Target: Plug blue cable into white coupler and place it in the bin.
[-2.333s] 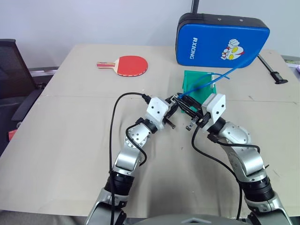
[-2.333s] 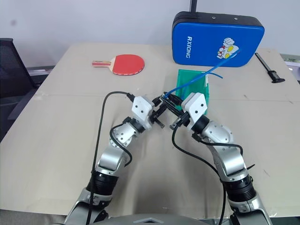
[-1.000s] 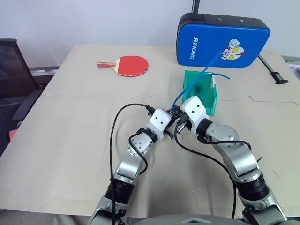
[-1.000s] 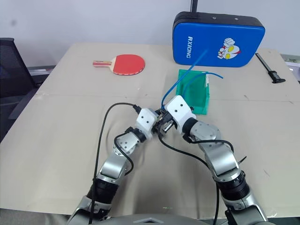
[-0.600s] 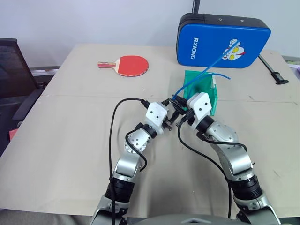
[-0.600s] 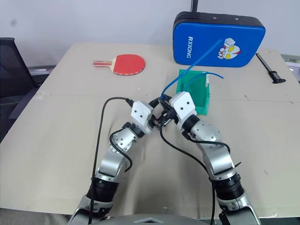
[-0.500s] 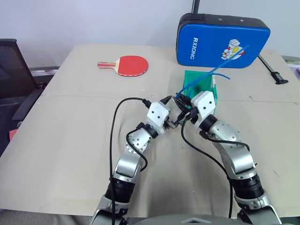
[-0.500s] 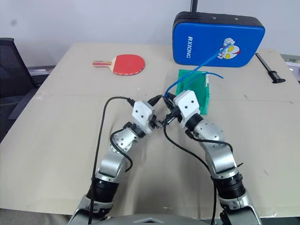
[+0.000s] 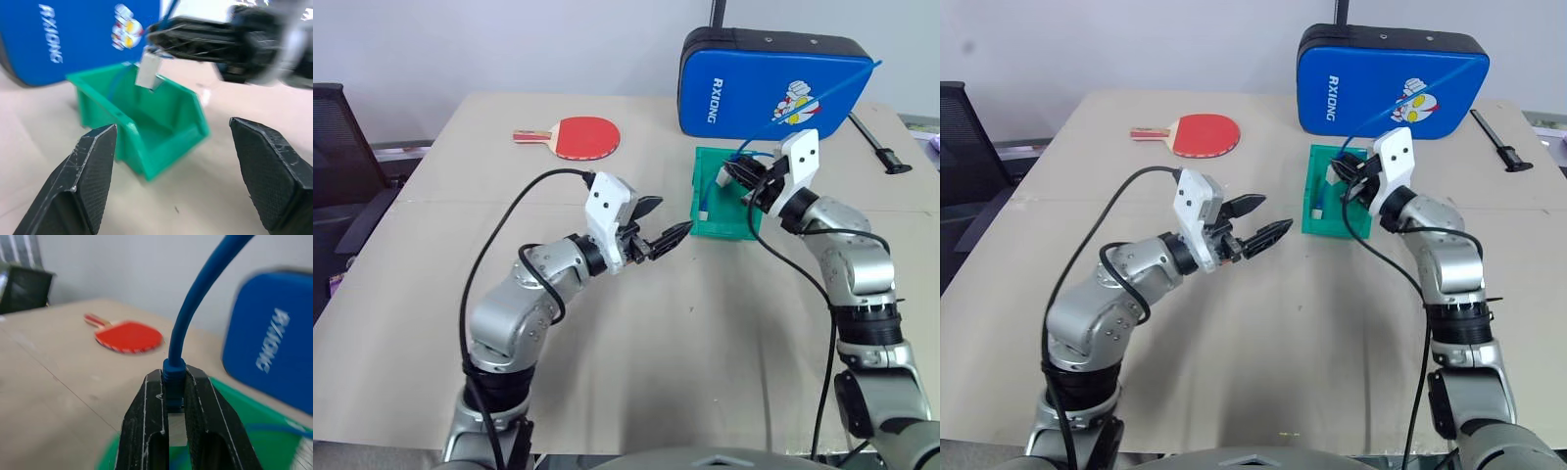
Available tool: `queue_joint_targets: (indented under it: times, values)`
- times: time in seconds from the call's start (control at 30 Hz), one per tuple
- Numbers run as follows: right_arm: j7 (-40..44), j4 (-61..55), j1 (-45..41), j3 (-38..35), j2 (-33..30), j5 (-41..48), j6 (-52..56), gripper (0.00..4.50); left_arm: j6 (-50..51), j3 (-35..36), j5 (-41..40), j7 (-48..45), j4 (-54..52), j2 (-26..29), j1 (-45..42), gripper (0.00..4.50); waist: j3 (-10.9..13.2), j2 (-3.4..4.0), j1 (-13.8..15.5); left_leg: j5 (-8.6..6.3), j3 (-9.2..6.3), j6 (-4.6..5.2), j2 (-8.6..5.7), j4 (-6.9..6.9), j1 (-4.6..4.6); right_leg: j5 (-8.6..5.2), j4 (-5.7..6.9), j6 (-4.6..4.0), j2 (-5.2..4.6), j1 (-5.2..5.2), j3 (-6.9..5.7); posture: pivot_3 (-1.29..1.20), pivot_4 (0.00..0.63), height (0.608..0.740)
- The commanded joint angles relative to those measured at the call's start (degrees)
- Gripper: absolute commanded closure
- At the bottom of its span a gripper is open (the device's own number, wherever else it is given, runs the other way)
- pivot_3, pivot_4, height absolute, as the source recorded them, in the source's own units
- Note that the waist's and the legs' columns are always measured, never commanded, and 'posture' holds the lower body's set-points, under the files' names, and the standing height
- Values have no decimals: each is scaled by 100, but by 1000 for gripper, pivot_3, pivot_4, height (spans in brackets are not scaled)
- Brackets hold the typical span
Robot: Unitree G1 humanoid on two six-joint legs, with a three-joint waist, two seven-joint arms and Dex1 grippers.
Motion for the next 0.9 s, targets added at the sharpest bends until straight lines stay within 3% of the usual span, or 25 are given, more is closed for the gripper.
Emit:
queue_joint_targets:
  times: [0.03, 0.27, 0.3, 0.33, 0.57, 0.67, 0.77, 0.9]
  values:
    - [116, 794, -565, -230, -92, 144, 222, 4500, 666, 338, -385, 254, -337, 138, -342, 728, 1, -1, -4, 0, 2, 0, 0, 0, 1, 0, 1, 0, 0, 0, 2, 0, 150, 681]
    - [230, 2018, -1237, -135, -153, -27, 360, 4500, 1096, 421, -497, 778, -342, 44, -739, 728, 2, 0, 7, 1, -1, -3, 0, -1, -10, 0, -12, 0, -5, -3, 8, 0, 150, 681]
    - [191, 2169, -1328, -159, -157, -43, 372, 3704, 1096, 393, -485, 809, -341, 29, -756, 664, 2, 0, 5, 2, 1, -3, 0, -1, -16, 0, -16, 0, -6, -7, 9, 0, 150, 681]
    - [151, 2250, -1381, -188, -164, -60, 310, 3519, 1080, 378, -462, 836, -336, 19, -761, 664, 2, 0, 5, 2, 2, -3, -1, -1, -20, 1, -17, 0, -6, -11, 10, 0, 150, 681]
    - [304, 1377, -913, -334, -533, 120, 408, 86, 935, 359, -421, 861, -373, 56, -628, 664, 1, 0, 36, 4, -16, -9, 0, 0, -62, 1, -21, 1, -17, -43, 6, 0, 150, 681]
    - [593, 389, -86, -602, -957, 433, 626, 30, 718, 356, -392, 742, -521, 158, -309, 664, 1, 1, 49, 4, -23, -9, -1, -1, -71, 1, -29, 1, -28, -44, 3, 0, 150, 681]
    - [953, -644, 1014, -1157, -1344, 1012, 861, 0, 381, 482, -425, 627, -702, 192, 221, 36, 0, 2, 55, 3, -41, -10, -8, -9, -80, 1, -34, 1, -37, -45, -9, 0, 150, 681]
    - [1623, -1375, 2412, -1712, -1592, 1453, 517, 0, -183, 613, -343, 436, -856, 283, 1019, 36, -1, 6, 35, 3, -31, -9, -5, -8, -71, 1, -34, 1, -38, -42, -3, 0, 150, 681]
